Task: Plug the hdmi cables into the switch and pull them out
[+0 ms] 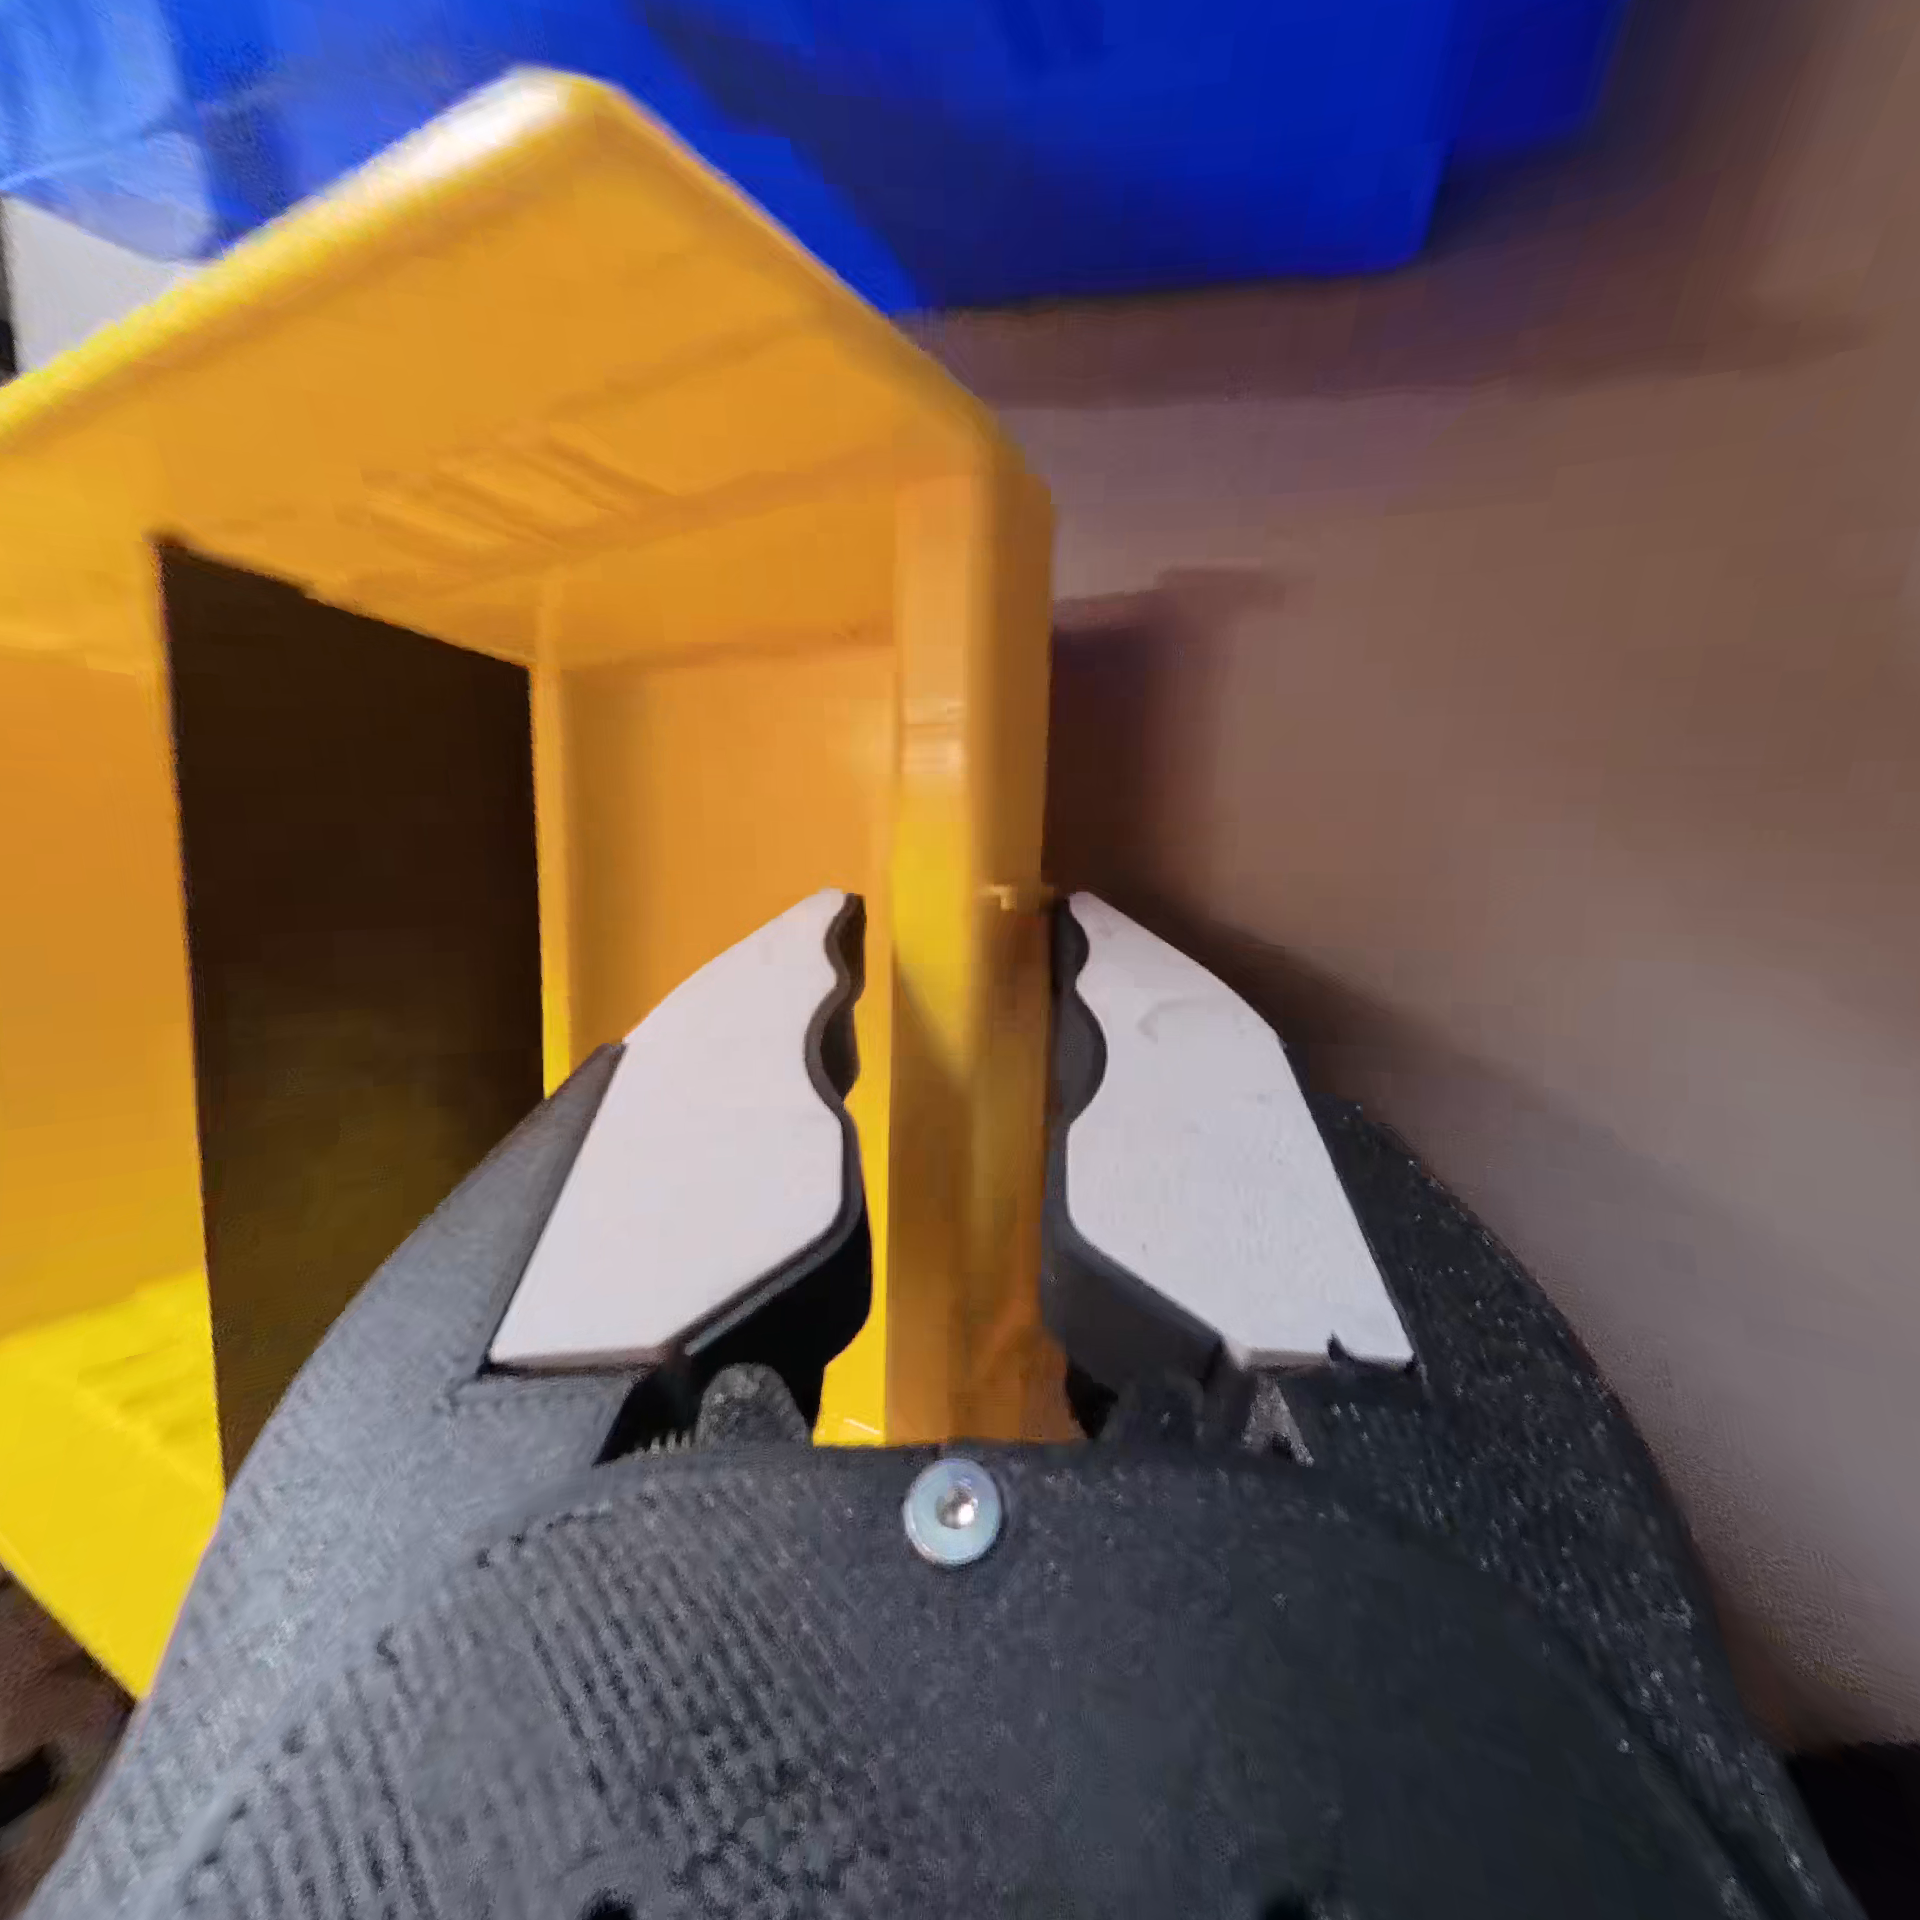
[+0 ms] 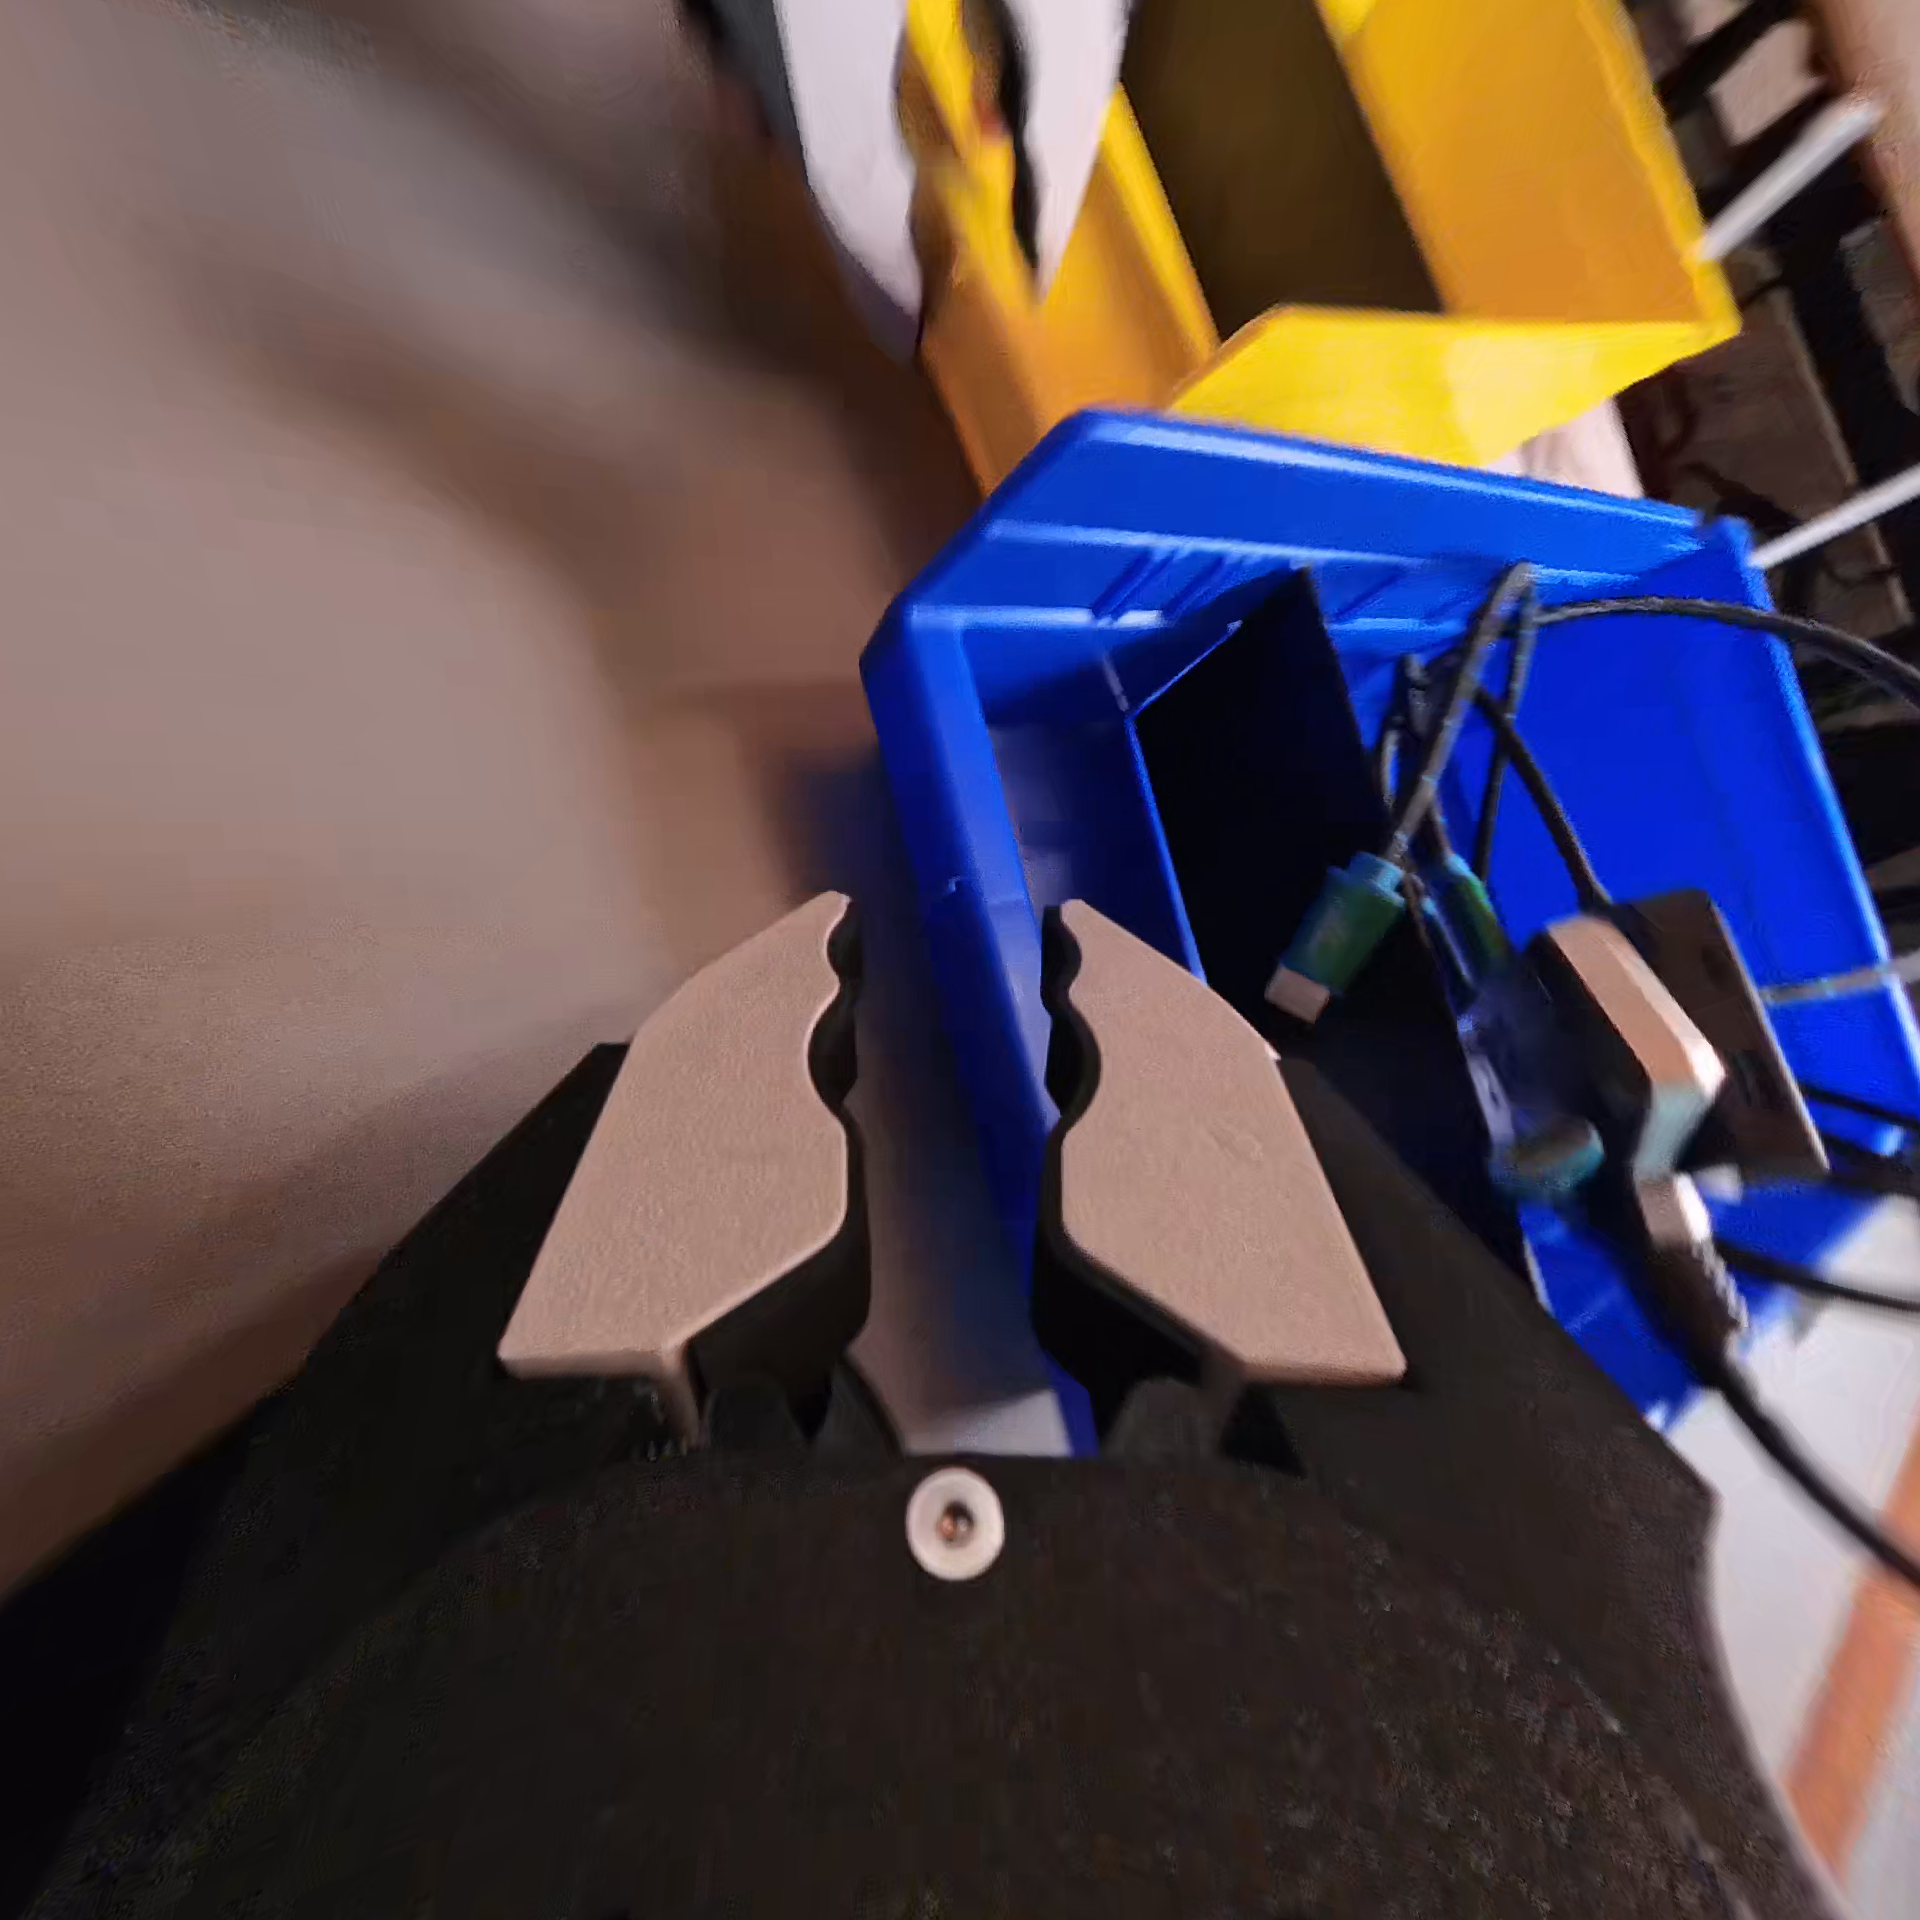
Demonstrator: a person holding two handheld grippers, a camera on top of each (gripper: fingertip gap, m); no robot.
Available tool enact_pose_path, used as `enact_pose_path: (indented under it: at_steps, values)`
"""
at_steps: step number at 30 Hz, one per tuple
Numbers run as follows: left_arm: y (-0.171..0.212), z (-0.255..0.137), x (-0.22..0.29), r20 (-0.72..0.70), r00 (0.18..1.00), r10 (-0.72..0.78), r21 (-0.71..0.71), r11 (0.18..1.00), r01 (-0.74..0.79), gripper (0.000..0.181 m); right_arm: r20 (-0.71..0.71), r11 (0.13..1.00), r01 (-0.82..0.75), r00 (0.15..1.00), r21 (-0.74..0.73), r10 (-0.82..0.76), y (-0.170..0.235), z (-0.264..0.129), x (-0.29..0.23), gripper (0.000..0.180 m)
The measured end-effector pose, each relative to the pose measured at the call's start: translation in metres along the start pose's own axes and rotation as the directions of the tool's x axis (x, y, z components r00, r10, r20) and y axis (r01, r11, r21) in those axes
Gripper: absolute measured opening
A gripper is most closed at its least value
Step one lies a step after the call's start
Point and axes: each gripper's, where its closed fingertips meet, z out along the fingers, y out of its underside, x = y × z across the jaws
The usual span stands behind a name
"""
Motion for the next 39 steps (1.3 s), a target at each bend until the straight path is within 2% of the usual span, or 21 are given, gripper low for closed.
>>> enact_pose_path:
  at_steps: [2, 3, 5, 8, 10, 14, 17, 18, 19, 21, 25, 29, 33, 36, 39]
  values:
    - [-0.019, -0.021, -0.004, -0.002, 0.989, -0.148, 0.159, 0.976, 0.146, 0.037, -0.082, 0.976, -0.184, 0.978, 0.113, 0.194, 0.000, -0.034, 0.013, 0.031]
    - [-0.031, -0.035, -0.004, -0.023, 0.972, -0.232, 0.264, 0.937, 0.230, 0.036, -0.138, 0.948, -0.275, 0.945, 0.157, 0.297, 0.010, -0.050, 0.023, 0.030]
    - [-0.053, -0.057, 0.005, -0.118, 0.915, -0.385, 0.419, 0.816, 0.397, 0.038, -0.248, 0.868, -0.441, 0.836, 0.229, 0.490, 0.044, -0.074, 0.043, 0.029]
    - [-0.080, -0.061, 0.025, -0.232, 0.815, -0.530, 0.494, 0.658, 0.568, 0.045, -0.305, 0.733, -0.601, 0.667, 0.319, 0.680, 0.085, -0.082, 0.060, 0.035]
    - [-0.094, -0.048, 0.022, -0.179, 0.756, -0.629, 0.529, 0.587, 0.613, 0.060, -0.284, 0.692, -0.644, 0.632, 0.326, 0.721, 0.091, -0.068, 0.063, 0.042]
    - [-0.116, -0.016, 0.017, -0.099, 0.659, -0.746, 0.532, 0.519, 0.668, 0.067, -0.268, 0.664, -0.679, 0.608, 0.311, 0.747, 0.087, -0.039, 0.079, 0.049]
    - [-0.120, 0.003, 0.011, -0.070, 0.607, -0.792, 0.524, 0.489, 0.698, 0.050, -0.354, 0.687, -0.669, 0.592, 0.285, 0.724, 0.096, -0.030, 0.093, 0.028]
    - [-0.124, 0.005, 0.012, -0.096, 0.589, -0.802, 0.534, 0.458, 0.711, 0.036, -0.383, 0.698, -0.657, 0.590, 0.285, 0.711, 0.099, -0.031, 0.096, 0.016]
    - [-0.125, 0.006, 0.009, -0.088, 0.561, -0.823, 0.549, 0.430, 0.717, 0.034, -0.395, 0.697, -0.656, 0.582, 0.290, 0.711, 0.100, -0.032, 0.097, 0.015]
    - [-0.127, 0.007, 0.006, -0.033, 0.553, -0.832, 0.547, 0.448, 0.707, 0.029, -0.429, 0.698, -0.654, 0.564, 0.291, 0.706, 0.103, -0.034, 0.099, 0.013]
    - [-0.139, 0.000, 0.002, -0.025, 0.560, -0.828, 0.570, 0.448, 0.689, 0.025, -0.465, 0.700, -0.631, 0.536, 0.333, 0.704, 0.100, -0.054, 0.099, 0.011]
    - [-0.157, -0.039, -0.005, 0.020, 0.608, -0.793, 0.640, 0.478, 0.602, 0.023, -0.501, 0.728, -0.556, 0.532, 0.401, 0.683, 0.066, -0.091, 0.101, 0.012]
    - [-0.151, -0.101, -0.025, 0.075, 0.602, -0.795, 0.694, 0.475, 0.541, 0.022, -0.481, 0.760, -0.476, 0.589, 0.443, 0.649, -0.002, -0.109, 0.109, 0.014]
    - [-0.119, -0.150, -0.041, 0.147, 0.548, -0.823, 0.710, 0.474, 0.521, 0.021, -0.420, 0.764, -0.428, 0.652, 0.483, 0.631, -0.065, -0.096, 0.110, 0.015]
    - [-0.065, -0.199, -0.049, 0.214, 0.455, -0.864, 0.716, 0.456, 0.529, 0.020, -0.315, 0.752, -0.407, 0.727, 0.518, 0.610, -0.131, -0.063, 0.101, 0.017]
